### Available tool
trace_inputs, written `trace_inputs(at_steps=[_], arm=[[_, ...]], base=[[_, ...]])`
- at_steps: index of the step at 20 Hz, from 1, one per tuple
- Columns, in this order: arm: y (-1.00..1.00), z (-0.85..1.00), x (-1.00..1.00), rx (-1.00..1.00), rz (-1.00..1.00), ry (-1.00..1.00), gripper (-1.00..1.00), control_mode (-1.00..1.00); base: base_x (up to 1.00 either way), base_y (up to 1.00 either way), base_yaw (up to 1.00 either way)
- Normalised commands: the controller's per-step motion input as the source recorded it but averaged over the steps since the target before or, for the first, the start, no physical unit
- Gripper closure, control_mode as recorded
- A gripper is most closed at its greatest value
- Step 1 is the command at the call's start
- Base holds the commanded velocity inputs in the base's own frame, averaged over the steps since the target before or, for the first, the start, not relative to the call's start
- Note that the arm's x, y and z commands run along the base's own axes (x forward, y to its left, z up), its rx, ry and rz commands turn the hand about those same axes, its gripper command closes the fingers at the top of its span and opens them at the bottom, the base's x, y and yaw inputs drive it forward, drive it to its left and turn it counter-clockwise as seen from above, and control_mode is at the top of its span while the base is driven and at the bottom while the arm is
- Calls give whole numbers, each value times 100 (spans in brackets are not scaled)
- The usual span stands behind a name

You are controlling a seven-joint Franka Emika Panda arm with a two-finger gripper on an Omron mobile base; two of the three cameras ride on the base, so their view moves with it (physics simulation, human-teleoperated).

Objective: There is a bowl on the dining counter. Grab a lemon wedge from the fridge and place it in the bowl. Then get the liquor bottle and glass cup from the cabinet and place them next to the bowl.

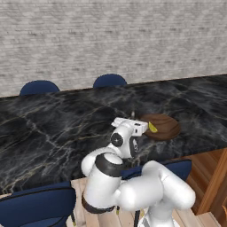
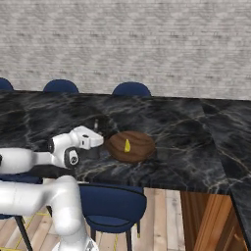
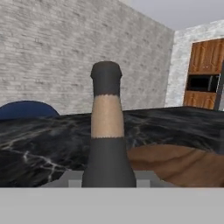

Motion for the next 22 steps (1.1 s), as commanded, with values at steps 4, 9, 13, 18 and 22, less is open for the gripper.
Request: trace_inputs(at_steps=[4,9,13,18,22], arm=[[42,18,18,0,-15,-17,100,-100],[25,6,37,0,-11,-7,100,-100],[10,0,9,0,-5,0,100,-100],[0,-2,0,0,-4,-7,100,-100],[0,-2,0,0,-2,-13,100,-100]], base=[[0,0,0],[0,0,0],[0,0,0],[0,0,0],[0,0,0]])
